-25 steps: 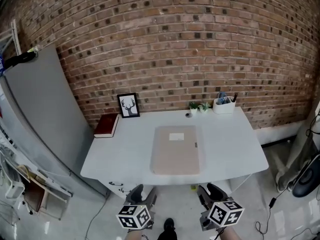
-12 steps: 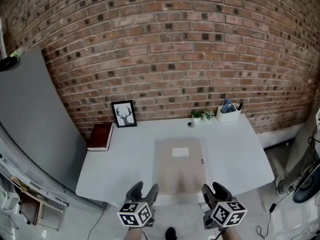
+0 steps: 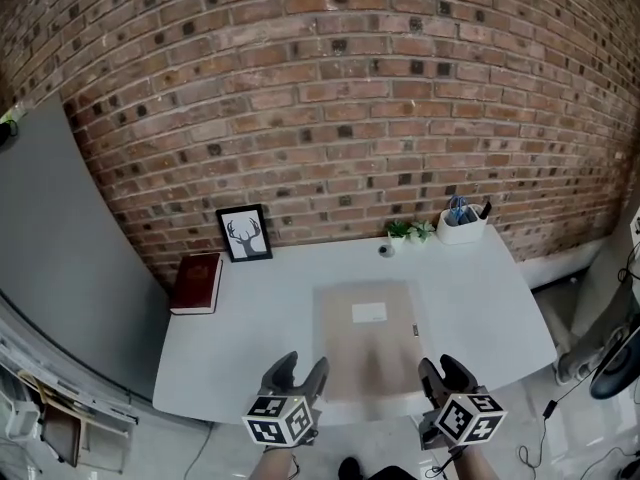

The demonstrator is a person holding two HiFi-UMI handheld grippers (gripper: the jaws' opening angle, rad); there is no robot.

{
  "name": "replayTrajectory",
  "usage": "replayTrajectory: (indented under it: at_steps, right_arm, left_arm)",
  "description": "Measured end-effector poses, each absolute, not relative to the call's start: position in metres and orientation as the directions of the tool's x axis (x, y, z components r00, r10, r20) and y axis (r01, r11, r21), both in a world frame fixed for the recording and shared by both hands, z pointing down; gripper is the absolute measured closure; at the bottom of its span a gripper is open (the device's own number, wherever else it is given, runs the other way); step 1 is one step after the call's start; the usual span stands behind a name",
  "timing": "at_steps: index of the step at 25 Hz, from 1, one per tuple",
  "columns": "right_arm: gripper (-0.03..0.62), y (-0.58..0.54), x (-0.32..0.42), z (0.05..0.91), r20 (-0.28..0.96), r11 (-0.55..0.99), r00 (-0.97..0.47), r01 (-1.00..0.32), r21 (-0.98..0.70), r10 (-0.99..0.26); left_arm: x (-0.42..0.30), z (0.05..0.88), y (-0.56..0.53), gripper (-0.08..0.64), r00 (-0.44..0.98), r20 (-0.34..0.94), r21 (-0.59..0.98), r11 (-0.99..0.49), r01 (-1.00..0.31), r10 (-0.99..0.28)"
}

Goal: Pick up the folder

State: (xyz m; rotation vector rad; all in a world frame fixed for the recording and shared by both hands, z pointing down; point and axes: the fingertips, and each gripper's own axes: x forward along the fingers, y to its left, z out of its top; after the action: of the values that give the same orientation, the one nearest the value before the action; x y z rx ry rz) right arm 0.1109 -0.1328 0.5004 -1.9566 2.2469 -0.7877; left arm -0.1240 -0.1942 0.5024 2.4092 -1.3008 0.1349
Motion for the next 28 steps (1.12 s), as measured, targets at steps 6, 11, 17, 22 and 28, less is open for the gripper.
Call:
replayTrajectory:
  at_steps: [6,11,17,22,28]
  right_arm:
    - [0.396,-0.146,0.112,0.512,0.303,0.053,-0.194,-0.907,-0.418,-0.933]
    - [0.396,-0.166,0.114,0.509,0.295,0.07,-0.207,-0.906,-0.417,-0.933]
    - [0.396,-0.19,0.12,0.508,0.288,0.094,-0.23,-0.903,-0.418,-0.93]
    - [0.396,-0.202,0.127,0.516,0.302,0.094,-0.243,-0.896,-0.433,-0.922]
    - [0.396,-0.214,0.134,0.524,0.311,0.092,-0.251,-0.889,-0.449,-0.917]
  left_arm:
    - [-0.12,0.508,-0.21,0.313,0.561,0.277,0.303,-0.483,-0.822,-0.78]
    - [-0.12,0.511,-0.226,0.313,0.538,0.285,0.308,-0.456,-0.835,-0.793]
    - [-0.117,0.508,-0.247,0.314,0.514,0.286,0.299,-0.434,-0.85,-0.809]
    - [-0.112,0.512,-0.265,0.314,0.498,0.306,0.288,-0.419,-0.861,-0.811]
    - [-0.106,0.531,-0.283,0.314,0.486,0.349,0.298,-0.397,-0.868,-0.801]
